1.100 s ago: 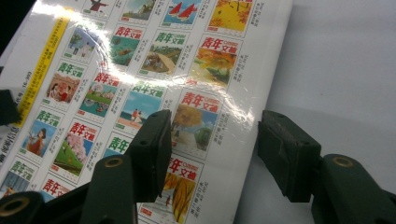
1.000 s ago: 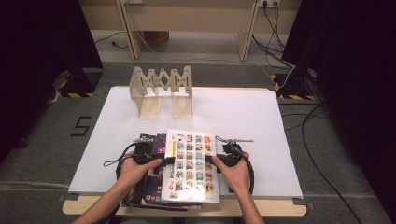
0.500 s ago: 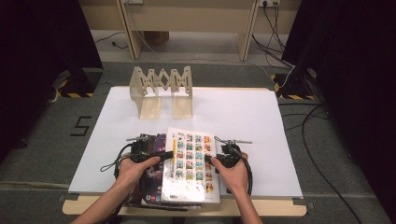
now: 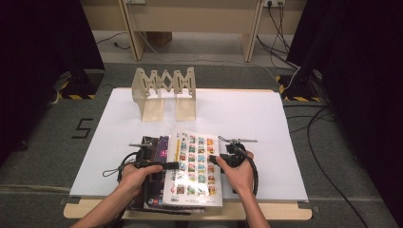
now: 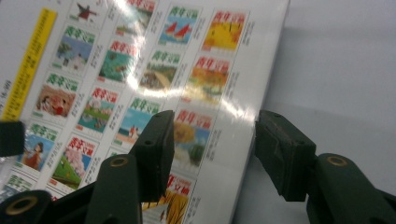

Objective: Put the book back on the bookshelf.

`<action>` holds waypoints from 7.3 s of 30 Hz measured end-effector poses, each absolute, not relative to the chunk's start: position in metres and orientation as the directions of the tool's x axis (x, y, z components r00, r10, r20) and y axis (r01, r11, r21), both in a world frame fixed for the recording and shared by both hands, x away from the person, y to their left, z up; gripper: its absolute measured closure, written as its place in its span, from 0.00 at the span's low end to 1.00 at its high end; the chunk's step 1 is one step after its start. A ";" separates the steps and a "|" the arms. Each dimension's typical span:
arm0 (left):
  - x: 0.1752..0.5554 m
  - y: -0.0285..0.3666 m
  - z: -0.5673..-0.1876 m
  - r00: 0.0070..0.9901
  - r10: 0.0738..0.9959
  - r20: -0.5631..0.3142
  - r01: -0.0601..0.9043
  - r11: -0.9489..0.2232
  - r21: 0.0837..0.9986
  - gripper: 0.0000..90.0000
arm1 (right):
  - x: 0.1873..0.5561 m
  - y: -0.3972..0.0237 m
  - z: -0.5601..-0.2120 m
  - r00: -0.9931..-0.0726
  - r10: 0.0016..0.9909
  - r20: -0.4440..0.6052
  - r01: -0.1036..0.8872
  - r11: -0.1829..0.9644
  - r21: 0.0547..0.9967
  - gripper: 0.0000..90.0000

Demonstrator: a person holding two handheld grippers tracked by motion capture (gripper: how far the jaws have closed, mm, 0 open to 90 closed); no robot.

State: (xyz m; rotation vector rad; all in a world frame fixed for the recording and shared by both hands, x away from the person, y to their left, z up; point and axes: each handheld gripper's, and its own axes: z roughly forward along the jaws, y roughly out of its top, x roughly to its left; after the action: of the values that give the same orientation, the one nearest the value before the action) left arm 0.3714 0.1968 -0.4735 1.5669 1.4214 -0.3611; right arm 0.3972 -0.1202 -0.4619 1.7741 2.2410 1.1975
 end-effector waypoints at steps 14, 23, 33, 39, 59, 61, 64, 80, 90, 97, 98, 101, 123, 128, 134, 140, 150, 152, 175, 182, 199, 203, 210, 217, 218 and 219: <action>0.379 0.215 -0.479 0.277 0.595 -0.754 0.903 0.106 0.416 0.79 | 0.465 -0.110 -0.462 -0.319 0.826 0.464 0.850 0.034 0.525 0.50; 0.384 0.218 -0.479 0.294 0.609 -0.737 0.905 0.070 0.419 0.75 | 0.484 -0.111 -0.479 -0.266 0.776 0.572 0.886 -0.036 0.461 0.42; 0.391 0.218 -0.475 0.334 0.635 -0.696 0.901 0.003 0.435 0.74 | 0.486 -0.112 -0.468 -0.284 0.779 0.559 0.869 -0.037 0.493 0.58; 0.393 0.217 -0.472 0.358 0.646 -0.675 0.898 -0.039 0.439 0.73 | 0.478 -0.103 -0.442 -0.354 0.798 0.489 0.816 0.007 0.578 0.68; 0.393 0.219 -0.474 0.344 0.645 -0.682 0.903 -0.029 0.428 0.72 | 0.485 -0.097 -0.440 -0.314 0.771 0.555 0.860 -0.017 0.510 0.68; 0.392 0.219 -0.475 0.346 0.645 -0.682 0.902 -0.028 0.431 0.72 | 0.485 -0.097 -0.443 -0.308 0.771 0.558 0.863 -0.021 0.505 0.68; 0.392 0.219 -0.475 0.346 0.644 -0.683 0.902 -0.027 0.432 0.72 | 0.486 -0.097 -0.446 -0.292 0.751 0.592 0.881 -0.029 0.471 0.67; 0.390 0.224 -0.476 0.342 0.627 -0.700 0.897 0.006 0.443 0.71 | 0.485 -0.090 -0.433 -0.307 0.721 0.621 0.886 -0.022 0.463 0.80; 0.370 0.249 -0.452 0.378 0.713 -0.590 0.784 0.092 0.614 0.58 | 0.466 -0.085 -0.383 -0.375 0.722 0.582 0.803 -0.061 0.593 0.82; 0.357 0.262 -0.448 0.383 0.761 -0.524 0.728 0.101 0.678 0.52 | 0.452 -0.080 -0.352 -0.401 0.788 0.468 0.711 -0.054 0.701 0.82; 0.356 0.263 -0.448 0.383 0.763 -0.521 0.726 0.100 0.680 0.52 | 0.451 -0.077 -0.346 -0.411 0.801 0.435 0.686 -0.043 0.727 0.82; 0.354 0.266 -0.446 0.384 0.772 -0.506 0.712 0.101 0.695 0.52 | 0.450 -0.075 -0.340 -0.416 0.810 0.414 0.666 -0.039 0.745 0.82; 0.342 0.279 -0.446 0.357 0.804 -0.475 0.702 0.104 0.705 0.50 | 0.473 -0.043 -0.283 -0.379 0.886 0.266 0.501 -0.045 0.864 0.82; 0.342 0.280 -0.445 0.360 0.805 -0.472 0.697 0.104 0.710 0.50 | 0.480 -0.046 -0.279 -0.346 0.901 0.261 0.486 -0.066 0.872 0.82; 0.342 0.279 -0.445 0.360 0.805 -0.473 0.696 0.106 0.710 0.50 | 0.480 -0.046 -0.275 -0.318 0.914 0.251 0.465 -0.080 0.881 0.82; 0.343 0.278 -0.446 0.364 0.803 -0.471 0.698 0.099 0.709 0.50 | 0.479 -0.044 -0.268 -0.317 0.914 0.255 0.449 -0.092 0.889 0.82; 0.343 0.276 -0.447 0.367 0.801 -0.473 0.700 0.097 0.707 0.50 | 0.487 -0.034 -0.258 -0.312 0.912 0.268 0.430 -0.116 0.895 0.82; 0.343 0.277 -0.447 0.366 0.799 -0.477 0.701 0.100 0.706 0.50 | 0.489 -0.028 -0.258 -0.312 0.920 0.238 0.418 -0.092 0.904 0.82; 0.343 0.276 -0.449 0.368 0.794 -0.483 0.707 0.098 0.700 0.49 | 0.516 -0.007 -0.256 -0.247 0.943 0.222 0.382 -0.116 0.917 0.82; 0.343 0.277 -0.450 0.369 0.790 -0.489 0.710 0.100 0.697 0.49 | 0.527 0.003 -0.257 -0.241 0.951 0.196 0.365 -0.098 0.926 0.82; 0.344 0.280 -0.453 0.368 0.785 -0.499 0.710 0.109 0.696 0.49 | 0.550 0.018 -0.266 -0.276 0.944 0.182 0.313 -0.091 0.945 0.82; 0.346 0.280 -0.455 0.363 0.786 -0.500 0.716 0.108 0.690 0.49 | 0.552 0.022 -0.272 -0.300 0.940 0.165 0.288 -0.076 0.955 0.82; 0.345 0.278 -0.457 0.368 0.785 -0.498 0.717 0.101 0.689 0.49 | 0.530 0.023 -0.281 -0.322 0.941 0.109 0.220 -0.037 0.975 0.82; 0.344 0.275 -0.459 0.370 0.784 -0.499 0.721 0.096 0.686 0.49 | 0.496 0.015 -0.298 -0.368 0.929 0.031 0.161 0.030 0.986 0.82; 0.344 0.275 -0.459 0.370 0.784 -0.499 0.721 0.096 0.686 0.49 | 0.492 0.013 -0.301 -0.373 0.927 0.034 0.164 0.030 0.986 0.82; 0.344 0.275 -0.459 0.367 0.785 -0.499 0.725 0.095 0.682 0.49 | 0.487 0.011 -0.304 -0.372 0.928 0.033 0.168 0.033 0.985 0.82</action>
State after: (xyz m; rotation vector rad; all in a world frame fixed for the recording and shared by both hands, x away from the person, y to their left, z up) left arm 0.3438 0.2750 -0.4588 1.6380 1.3689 0.0758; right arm 0.4875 0.0106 -0.3036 1.1309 1.6236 1.4010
